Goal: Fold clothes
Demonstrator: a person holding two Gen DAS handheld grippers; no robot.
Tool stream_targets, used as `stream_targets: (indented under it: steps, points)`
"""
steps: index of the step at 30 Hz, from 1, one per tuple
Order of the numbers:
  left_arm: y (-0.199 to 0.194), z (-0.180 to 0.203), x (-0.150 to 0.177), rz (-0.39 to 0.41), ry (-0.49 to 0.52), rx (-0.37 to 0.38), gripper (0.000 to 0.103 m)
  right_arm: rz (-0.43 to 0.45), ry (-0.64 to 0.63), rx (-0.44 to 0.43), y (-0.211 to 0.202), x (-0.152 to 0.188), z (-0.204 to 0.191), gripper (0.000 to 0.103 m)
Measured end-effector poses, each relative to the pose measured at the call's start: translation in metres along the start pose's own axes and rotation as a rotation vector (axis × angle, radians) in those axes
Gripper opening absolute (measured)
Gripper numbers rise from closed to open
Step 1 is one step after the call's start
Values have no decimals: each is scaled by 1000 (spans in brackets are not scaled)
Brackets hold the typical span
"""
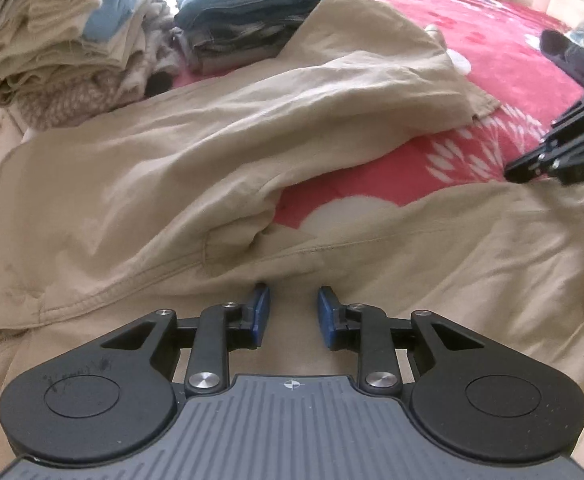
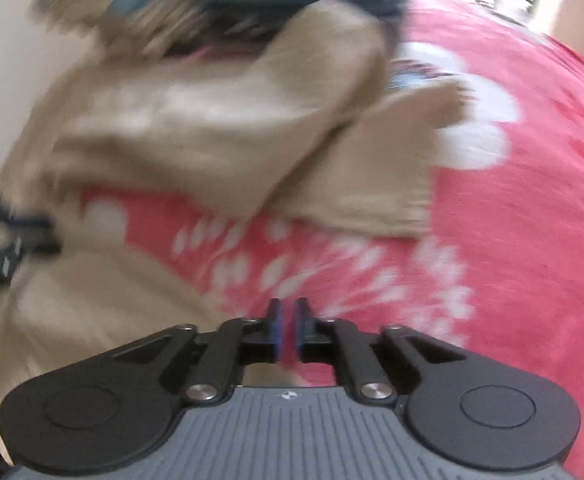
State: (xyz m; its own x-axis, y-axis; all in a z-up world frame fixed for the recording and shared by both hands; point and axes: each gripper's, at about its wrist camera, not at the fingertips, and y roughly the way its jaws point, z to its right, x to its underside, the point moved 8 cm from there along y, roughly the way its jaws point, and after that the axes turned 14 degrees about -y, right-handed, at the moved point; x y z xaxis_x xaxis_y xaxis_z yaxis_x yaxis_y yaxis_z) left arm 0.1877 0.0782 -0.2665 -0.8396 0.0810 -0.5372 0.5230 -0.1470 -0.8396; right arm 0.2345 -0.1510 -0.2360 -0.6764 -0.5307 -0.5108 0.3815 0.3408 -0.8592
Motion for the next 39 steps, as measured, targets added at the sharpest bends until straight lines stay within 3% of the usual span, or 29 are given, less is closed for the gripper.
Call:
stream_targets:
  steps: [7, 11, 14, 16, 17, 18, 20, 24, 30, 39]
  points:
    - [-15, 7, -22, 75, 3, -17, 28, 119, 369, -56, -3, -19, 103, 41]
    - [-11, 14, -46, 156, 5, -63, 32, 71, 471, -140, 37, -27, 112, 48]
    - [-4, 12, -61, 190, -28, -88, 32, 54, 480, -193, 48, -31, 102, 49]
    - [4, 10, -66, 193, -42, -102, 32, 45, 486, -230, 54, -34, 95, 42]
    - [8, 8, -69, 194, -48, -108, 32, 33, 482, -244, 57, -35, 89, 33]
    - [12, 7, -71, 191, -56, -113, 32, 23, 467, -232, 58, -35, 86, 17]
    - [20, 2, -70, 176, -75, -129, 32, 5, 431, -194, 58, -35, 83, 5]
    - [30, -2, -67, 148, -101, -146, 32, 68, 440, -94, 23, -40, 97, 4]
    - [31, -3, -65, 137, -101, -154, 32, 146, 444, 105, -58, -41, 156, 4]
    - [30, -2, -62, 122, -47, -160, 32, 108, 429, 401, -128, -13, 240, 4]
